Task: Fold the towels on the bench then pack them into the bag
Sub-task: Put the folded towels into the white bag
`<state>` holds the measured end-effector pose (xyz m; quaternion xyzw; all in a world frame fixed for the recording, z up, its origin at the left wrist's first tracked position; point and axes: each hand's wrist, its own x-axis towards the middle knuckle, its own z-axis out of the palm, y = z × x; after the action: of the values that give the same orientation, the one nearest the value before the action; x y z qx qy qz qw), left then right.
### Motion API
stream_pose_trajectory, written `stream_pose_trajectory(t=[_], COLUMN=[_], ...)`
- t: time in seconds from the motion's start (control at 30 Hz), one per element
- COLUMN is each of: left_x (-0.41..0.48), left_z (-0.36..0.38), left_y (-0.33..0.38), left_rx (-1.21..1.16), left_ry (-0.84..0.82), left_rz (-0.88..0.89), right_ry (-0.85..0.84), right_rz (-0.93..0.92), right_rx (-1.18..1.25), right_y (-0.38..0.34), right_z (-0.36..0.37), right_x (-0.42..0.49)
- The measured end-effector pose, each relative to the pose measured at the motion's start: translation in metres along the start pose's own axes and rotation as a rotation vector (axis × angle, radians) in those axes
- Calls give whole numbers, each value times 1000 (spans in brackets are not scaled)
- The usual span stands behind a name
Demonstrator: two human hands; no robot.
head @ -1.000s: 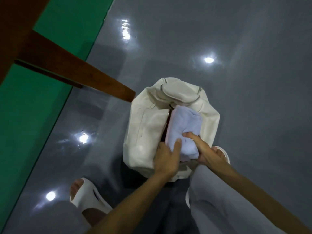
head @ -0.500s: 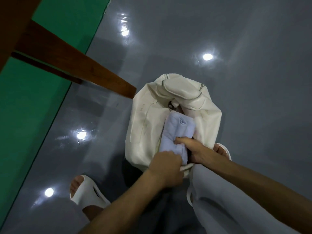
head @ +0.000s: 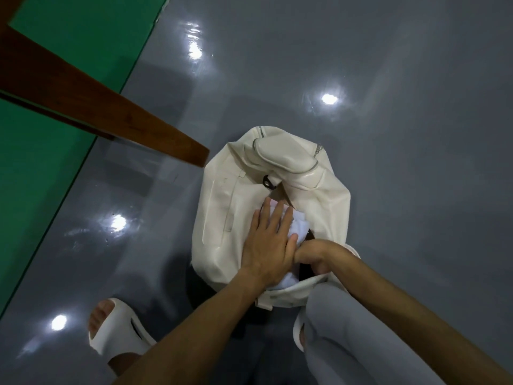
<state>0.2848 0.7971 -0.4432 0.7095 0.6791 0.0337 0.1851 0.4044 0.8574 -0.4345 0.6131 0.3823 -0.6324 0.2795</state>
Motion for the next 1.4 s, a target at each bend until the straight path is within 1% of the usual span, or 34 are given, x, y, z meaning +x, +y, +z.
stream_pose_trajectory(t=[0.07,0.1,0.13,0.17,0.2,0.27,0.3,0.37,0.4,0.43,0.47,0.5,0.53,0.57,0.6,0.63,0.67,0.7,0.8,0.83,0.87,0.93,0.97,1.0,1.07,1.1,1.13,1.17,1.2,1.23,1.27,1.33,1.37,1.4], left_x=[7,13,20,27,33,38,39,30,23,14,11,8,12,18,26,37,45,50,57,52,50,43,38,32,28,34,36,40,42,38,31,17,10,4], left_z=[-3,-2,-2,-3,-4,-7,-6,-3,1,6,9,8,12,13,13,14,10,1,3,2,4,-9,-14,-14,-14,-15,-6,-2,2,10,12,16,17,15], left_y=[2,4,7,10,13,19,21,23,22,21,18,16,14,11,11,9,9,9,-2,-4,-6,-4,-4,-8,-12,-11,-11,-10,-7,-7,-8,-11,-12,-14], left_rx=[41,66,90,129,165,237,325,486,484,459,442,432,427,453,436,380,322,309,305,285,225,185,170,151,139,173,190,140,149,236,284,462,513,464], left_ry=[-44,-72,-99,-131,-163,-234,-258,-290,-245,-177,-180,-213,-239,-270,-283,-313,-303,-336,-241,-266,-304,-302,-304,-256,-261,-293,-236,-238,-254,-282,-285,-371,-361,-315], left_rz=[-11,-2,14,23,34,49,82,190,197,176,175,183,213,168,133,82,67,59,95,132,112,117,97,112,179,152,135,114,134,149,132,130,160,148], right_ry=[313,506,647,708,750,825,827,763,741,729,703,639,550,465,406,397,429,479,594,610,633,670,685,724,800,796,738,642,538,462,452,565,623,650], right_rz=[-78,-183,-266,-359,-462,-663,-753,-892,-942,-928,-843,-711,-565,-459,-392,-365,-383,-412,-415,-390,-356,-312,-327,-360,-446,-488,-529,-569,-589,-610,-652,-762,-804,-819], right_rx=[123,221,324,444,489,433,416,390,336,229,81,-90,-303,-536,-742,-907,-995,-1022,-1183,-1245,-1292,-1377,-1414,-1437,-1415,-1386,-1299,-1139,-966,-829,-738,-664,-637,-627], right_y=[-1,-3,-4,-8,-11,-17,-21,-32,-38,-42,-49,-57,-63,-69,-76,-82,-88,-92,-93,-89,-82,-74,-75,-80,-97,-105,-112,-118,-126,-132,-138,-145,-144,-142], right_z=[-7,-9,-9,-7,-3,6,8,0,-10,-23,-36,-47,-54,-56,-55,-53,-50,-49,-59,-63,-65,-68,-66,-66,-68,-71,-75,-79,-81,-81,-79,-75,-72,-69], right_x=[2,-3,-10,-18,-26,-35,-39,-50,-54,-52,-50,-48,-44,-41,-37,-32,-26,-22,-19,-22,-26,-34,-38,-40,-36,-32,-26,-23,-21,-21,-22,-25,-27,-29])
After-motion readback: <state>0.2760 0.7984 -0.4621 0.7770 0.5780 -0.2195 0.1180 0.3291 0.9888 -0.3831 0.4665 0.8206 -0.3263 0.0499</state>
